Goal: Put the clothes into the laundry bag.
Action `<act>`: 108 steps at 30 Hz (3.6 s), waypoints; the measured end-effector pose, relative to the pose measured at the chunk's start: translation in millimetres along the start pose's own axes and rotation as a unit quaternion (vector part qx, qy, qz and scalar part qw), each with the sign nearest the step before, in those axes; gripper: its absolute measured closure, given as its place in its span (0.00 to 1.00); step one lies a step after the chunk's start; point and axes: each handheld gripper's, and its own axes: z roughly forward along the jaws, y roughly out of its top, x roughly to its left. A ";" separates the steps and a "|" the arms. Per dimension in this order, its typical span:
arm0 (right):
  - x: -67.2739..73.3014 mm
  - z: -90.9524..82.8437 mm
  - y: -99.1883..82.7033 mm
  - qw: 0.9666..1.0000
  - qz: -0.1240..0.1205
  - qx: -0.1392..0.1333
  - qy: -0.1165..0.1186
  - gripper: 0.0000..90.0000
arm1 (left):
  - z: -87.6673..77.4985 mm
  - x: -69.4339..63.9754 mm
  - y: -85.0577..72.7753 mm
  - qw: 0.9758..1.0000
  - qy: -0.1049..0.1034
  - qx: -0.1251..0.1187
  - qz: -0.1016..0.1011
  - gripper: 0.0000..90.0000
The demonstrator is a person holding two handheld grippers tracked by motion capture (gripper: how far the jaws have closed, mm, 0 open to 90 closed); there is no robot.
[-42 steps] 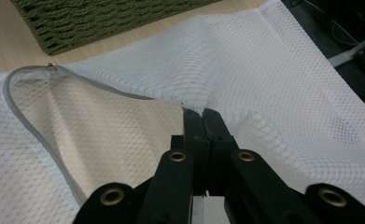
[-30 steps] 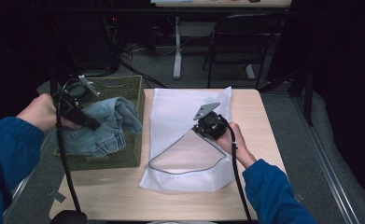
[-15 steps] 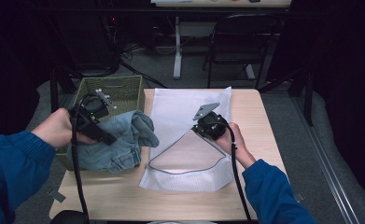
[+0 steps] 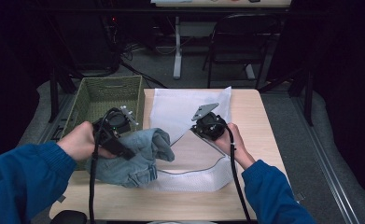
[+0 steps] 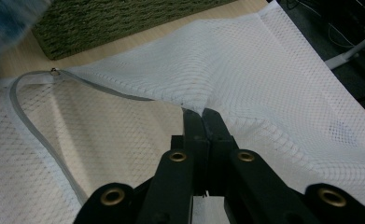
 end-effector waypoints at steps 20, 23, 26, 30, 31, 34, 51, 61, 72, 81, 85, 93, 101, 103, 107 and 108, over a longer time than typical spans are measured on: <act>6.0 -7.8 9.5 1.000 0.018 -0.011 -0.008 1.00 | 71.7 -13.0 46.9 0.996 -0.086 -0.021 0.016 0.72; 4.7 -10.2 10.0 0.999 0.030 -0.015 -0.008 1.00 | 79.9 -9.3 52.5 0.996 -0.081 -0.022 0.008 0.72; 4.2 -10.8 10.6 0.999 0.040 -0.016 -0.007 1.00 | 88.4 -1.3 59.0 0.997 -0.081 -0.019 -0.003 0.72; 5.9 -10.3 12.0 0.999 0.046 -0.016 -0.008 1.00 | 100.5 14.0 68.0 0.998 -0.067 0.001 -0.022 0.72; 6.3 -10.4 12.5 0.999 0.048 -0.016 -0.006 1.00 | 103.1 17.4 69.2 0.997 -0.066 0.005 -0.026 0.72; 7.7 -10.8 13.6 0.998 0.054 -0.017 -0.003 1.00 | 109.6 24.2 73.4 0.997 -0.059 0.014 -0.038 0.72; 18.7 -13.4 15.2 0.996 0.085 -0.020 0.025 1.00 | 149.5 44.9 87.3 0.991 -0.019 0.003 -0.133 0.61; 20.5 -5.2 6.1 0.996 0.082 -0.004 0.036 1.00 | 149.9 37.8 86.6 0.995 0.033 -0.044 -0.088 0.28; 19.4 -5.2 4.8 0.996 0.082 -0.003 0.038 1.00 | 108.0 6.7 51.5 0.993 0.049 -0.102 -0.019 0.17; 20.6 -5.0 5.5 0.996 0.080 -0.002 0.037 1.00 | 105.5 12.5 25.6 0.995 0.051 -0.086 -0.006 0.13; 20.2 -4.9 5.2 0.996 0.080 -0.002 0.038 1.00 | 118.1 18.4 22.4 0.998 0.036 -0.060 -0.007 0.18; 20.0 -5.6 4.9 0.996 0.081 -0.001 0.039 1.00 | 132.3 19.0 16.4 0.997 0.024 -0.067 -0.008 0.18; 21.2 -5.2 5.6 0.996 0.079 0.002 0.041 1.00 | 146.5 15.0 11.0 0.996 0.033 -0.087 0.013 0.35; 20.9 -5.0 5.6 0.996 0.078 0.002 0.040 1.00 | 148.0 12.8 9.7 0.994 0.040 -0.095 0.036 0.48; 21.1 -5.5 5.5 0.996 0.081 0.002 0.041 1.00 | 148.0 10.4 8.0 0.991 0.050 -0.112 0.047 0.63; 21.0 -5.7 5.5 0.996 0.083 0.000 0.043 1.00 | 146.6 10.6 8.0 0.991 0.048 -0.118 0.038 0.64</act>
